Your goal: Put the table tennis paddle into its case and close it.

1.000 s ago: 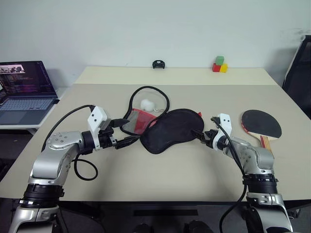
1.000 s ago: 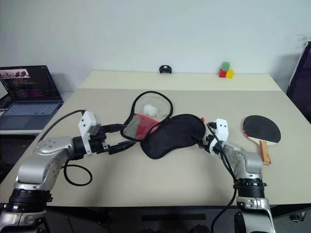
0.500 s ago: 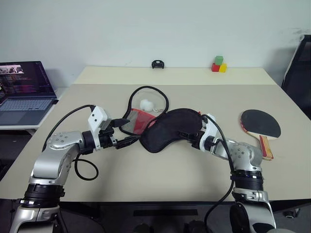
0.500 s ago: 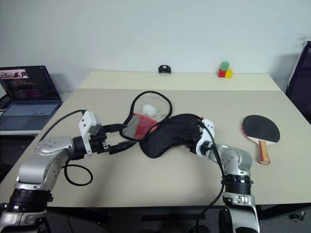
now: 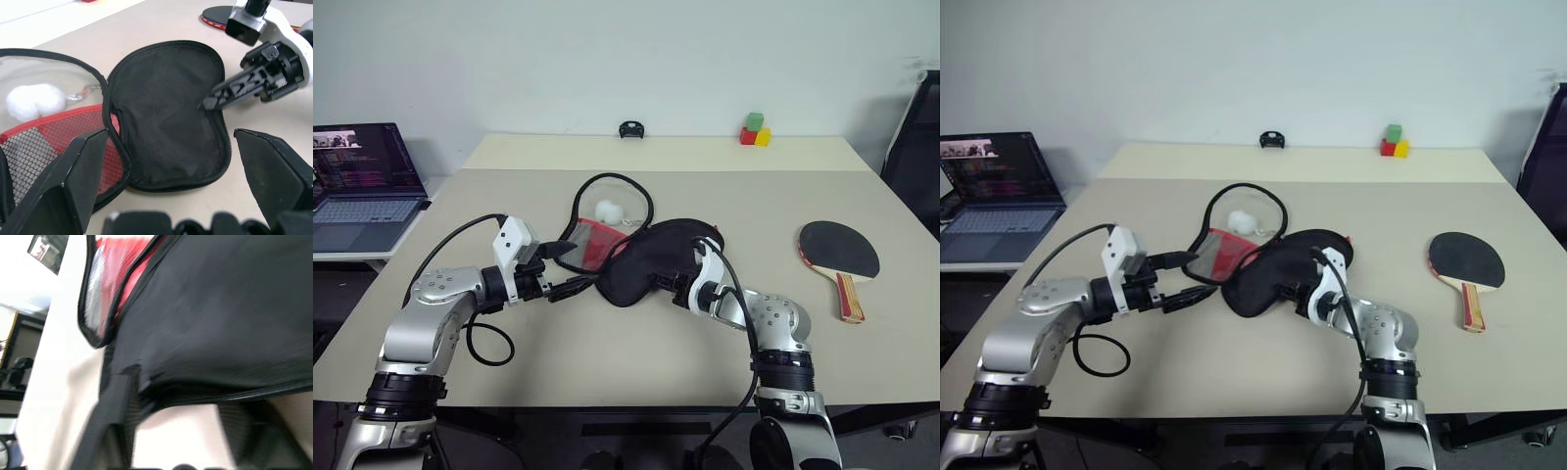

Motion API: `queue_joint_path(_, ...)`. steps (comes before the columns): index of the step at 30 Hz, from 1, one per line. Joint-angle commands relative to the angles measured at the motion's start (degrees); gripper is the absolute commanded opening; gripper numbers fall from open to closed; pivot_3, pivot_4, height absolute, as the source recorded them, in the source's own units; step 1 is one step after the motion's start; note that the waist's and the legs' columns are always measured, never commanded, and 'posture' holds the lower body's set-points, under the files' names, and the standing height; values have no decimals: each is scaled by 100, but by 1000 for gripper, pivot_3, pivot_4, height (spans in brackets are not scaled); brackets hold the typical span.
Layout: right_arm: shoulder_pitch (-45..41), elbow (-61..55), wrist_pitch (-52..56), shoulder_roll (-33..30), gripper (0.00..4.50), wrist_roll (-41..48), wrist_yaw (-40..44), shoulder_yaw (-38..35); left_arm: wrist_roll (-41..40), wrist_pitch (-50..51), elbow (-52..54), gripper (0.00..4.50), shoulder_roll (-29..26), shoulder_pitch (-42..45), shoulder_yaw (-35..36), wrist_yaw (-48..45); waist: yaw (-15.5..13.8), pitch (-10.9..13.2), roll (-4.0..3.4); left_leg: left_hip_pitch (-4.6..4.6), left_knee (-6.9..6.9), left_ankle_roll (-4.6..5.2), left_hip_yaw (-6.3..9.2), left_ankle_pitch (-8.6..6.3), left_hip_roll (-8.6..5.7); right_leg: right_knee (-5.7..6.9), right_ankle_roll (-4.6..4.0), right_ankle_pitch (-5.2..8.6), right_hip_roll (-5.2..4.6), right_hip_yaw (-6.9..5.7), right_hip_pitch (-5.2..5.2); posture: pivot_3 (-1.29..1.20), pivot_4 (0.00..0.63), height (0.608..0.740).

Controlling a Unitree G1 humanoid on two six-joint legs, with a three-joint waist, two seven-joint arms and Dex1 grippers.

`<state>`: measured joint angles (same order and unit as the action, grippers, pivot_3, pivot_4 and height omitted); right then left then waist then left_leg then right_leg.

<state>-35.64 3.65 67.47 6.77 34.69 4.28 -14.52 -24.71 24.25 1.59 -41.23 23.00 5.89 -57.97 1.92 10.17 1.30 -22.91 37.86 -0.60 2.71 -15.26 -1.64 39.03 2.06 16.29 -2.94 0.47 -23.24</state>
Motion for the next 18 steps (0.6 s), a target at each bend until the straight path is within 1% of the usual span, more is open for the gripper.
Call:
queue_joint_path(1, -64, -147, -126, 88, 679, 77, -58, -6, -17, -113, 136, 4500, -4, 5, 71, 24, -1, 0, 0, 0, 0, 0, 0, 0, 0, 0, 0, 0, 0, 0, 0, 0, 150, 740)
queue_joint_path(3, -60, -149, -102, 96, 15, 106, -79, -19, -21, -109, 148, 4500, -8, -8, 71, 17, -1, 0, 0, 0, 0, 0, 0, 0, 0, 0, 0, 0, 0, 0, 0, 0, 150, 740)
queue_joint_path(9, -71, -210, 326, -249, 15, 287, 7, -191, -75, -41, 313, 4500, -25, -85, 27, -49, -1, 0, 0, 0, 0, 0, 0, 0, 0, 0, 0, 0, 0, 0, 0, 0, 150, 740)
queue_joint_path(18, -76, -754, 1724, -1112, 15, 934, 308, -686, -239, 217, 960, 4500, -21, -262, -174, -160, -6, 0, 0, -1, 0, 1, 0, 0, 0, -1, 0, 0, -1, 0, 1, 0, 150, 740)
